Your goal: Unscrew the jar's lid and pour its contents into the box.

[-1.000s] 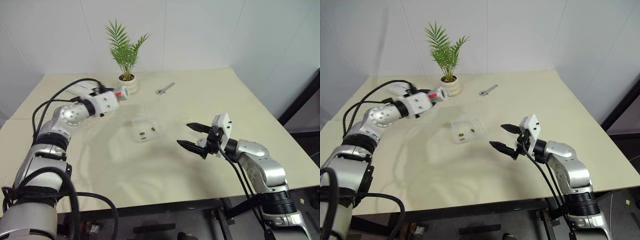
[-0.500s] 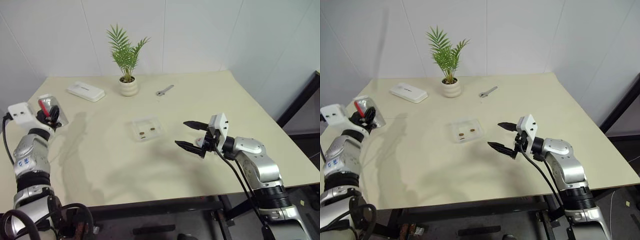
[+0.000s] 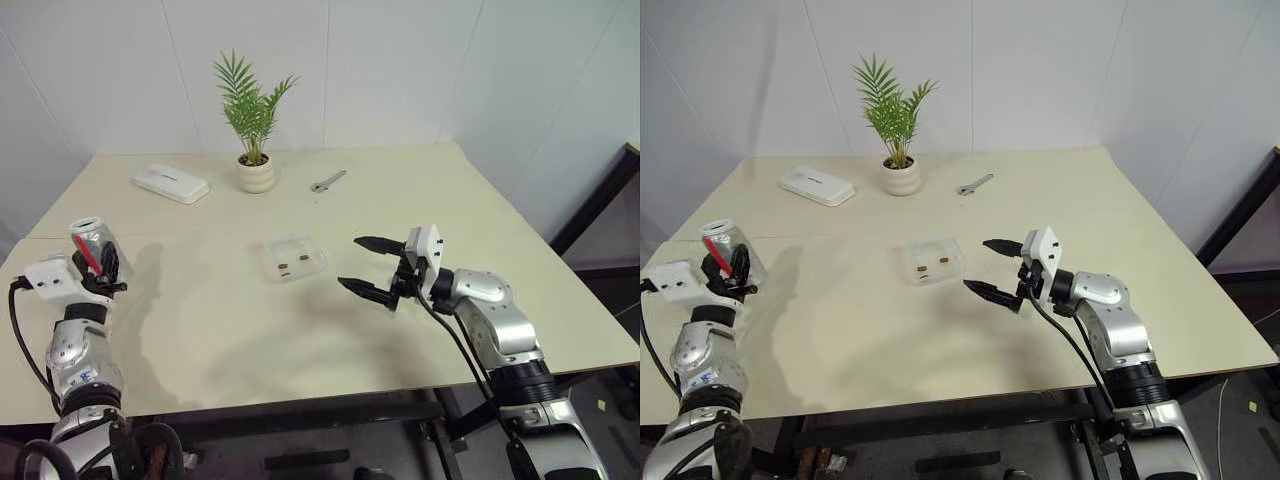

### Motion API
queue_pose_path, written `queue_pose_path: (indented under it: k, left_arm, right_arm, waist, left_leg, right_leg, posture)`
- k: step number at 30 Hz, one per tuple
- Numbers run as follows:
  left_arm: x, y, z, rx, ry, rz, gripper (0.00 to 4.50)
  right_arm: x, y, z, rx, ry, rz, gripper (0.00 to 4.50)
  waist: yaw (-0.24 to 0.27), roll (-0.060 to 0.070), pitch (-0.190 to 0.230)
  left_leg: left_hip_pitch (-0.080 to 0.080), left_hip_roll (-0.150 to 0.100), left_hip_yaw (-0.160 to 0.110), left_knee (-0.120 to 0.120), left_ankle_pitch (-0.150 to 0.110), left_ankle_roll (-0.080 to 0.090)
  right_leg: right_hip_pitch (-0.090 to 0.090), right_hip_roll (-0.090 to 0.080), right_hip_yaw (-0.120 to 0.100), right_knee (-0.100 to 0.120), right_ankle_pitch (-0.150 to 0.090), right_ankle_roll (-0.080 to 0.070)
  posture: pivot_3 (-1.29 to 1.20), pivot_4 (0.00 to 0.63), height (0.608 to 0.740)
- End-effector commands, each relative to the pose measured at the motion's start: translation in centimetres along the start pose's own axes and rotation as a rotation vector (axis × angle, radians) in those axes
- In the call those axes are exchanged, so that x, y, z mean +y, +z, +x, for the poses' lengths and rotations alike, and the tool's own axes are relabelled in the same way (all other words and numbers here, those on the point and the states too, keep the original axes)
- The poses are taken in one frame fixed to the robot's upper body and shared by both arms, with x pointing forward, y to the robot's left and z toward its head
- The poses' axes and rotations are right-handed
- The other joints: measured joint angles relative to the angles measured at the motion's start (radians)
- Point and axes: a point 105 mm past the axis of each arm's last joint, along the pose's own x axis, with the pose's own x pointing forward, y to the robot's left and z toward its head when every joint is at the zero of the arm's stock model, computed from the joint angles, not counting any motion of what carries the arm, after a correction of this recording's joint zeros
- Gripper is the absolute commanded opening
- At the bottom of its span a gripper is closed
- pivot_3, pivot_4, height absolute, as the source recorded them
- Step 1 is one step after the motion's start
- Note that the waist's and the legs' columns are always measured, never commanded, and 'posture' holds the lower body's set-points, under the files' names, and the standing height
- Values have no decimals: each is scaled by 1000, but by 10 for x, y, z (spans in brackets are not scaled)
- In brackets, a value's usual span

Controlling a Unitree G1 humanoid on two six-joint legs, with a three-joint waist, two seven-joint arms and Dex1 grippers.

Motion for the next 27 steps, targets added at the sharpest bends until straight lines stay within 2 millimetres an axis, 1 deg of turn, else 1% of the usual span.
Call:
queue_pose_path:
  k: [1,4,8,10,12,16,21,25,27]
  left_arm:
    - [4,4,-5,-32,3,13,1885]
    - [0,-5,-10,2,-30,19,1885]
    - [4,-17,-18,61,-26,29,1885]
    - [3,-22,-21,81,-35,2,2622]
    - [4,-23,-23,84,-32,-2,3171]
    - [5,-23,-25,79,-31,0,4425]
    - [3,-22,-32,77,-49,10,4470]
    - [0,-20,-46,88,-88,21,4470]
    - [4,-13,-55,91,-90,35,4470]
  right_arm:
    - [-2,15,4,-49,-2,-40,4482]
    - [-1,15,5,-53,2,-40,4482]
    - [-1,16,5,-54,3,-41,4482]
    - [-1,16,6,-55,3,-41,4500]
    - [-2,17,5,-56,5,-42,4500]
    - [-1,20,3,-59,12,-44,4500]
    - [0,22,3,-64,14,-40,4500]
    - [2,21,4,-67,15,-29,4500]
    - [5,21,5,-68,20,-24,4500]
  waist:
    - [2,0,0]
    - [1,0,0]
    - [1,0,0]
    - [1,0,0]
    - [1,0,0]
    - [1,0,0]
    - [0,0,0]
    - [-1,0,0]
    - [-2,0,0]
  left_leg:
    - [0,0,0,0,0,0]
    - [0,0,0,0,0,0]
    - [0,0,0,0,0,0]
    - [0,0,0,0,0,0]
    - [0,0,0,0,0,0]
    - [0,0,0,0,0,0]
    - [0,0,0,-1,0,0]
    - [0,0,1,-1,-1,0]
    - [0,1,1,-1,-1,0]
  right_leg:
    - [0,0,0,0,0,0]
    - [0,0,0,-1,0,0]
    - [0,0,0,-1,0,0]
    - [0,0,0,-2,0,0]
    - [0,0,0,-2,0,0]
    - [0,0,0,-2,0,0]
    - [0,0,0,-2,0,0]
    - [0,0,0,-3,0,0]
    - [0,0,0,-4,0,0]
  posture:
    - [0,150,740]
    - [0,150,740]
    - [0,150,740]
    - [0,150,740]
    - [0,150,740]
    - [0,150,740]
    - [0,150,740]
    - [0,150,740]
    - [0,150,740]
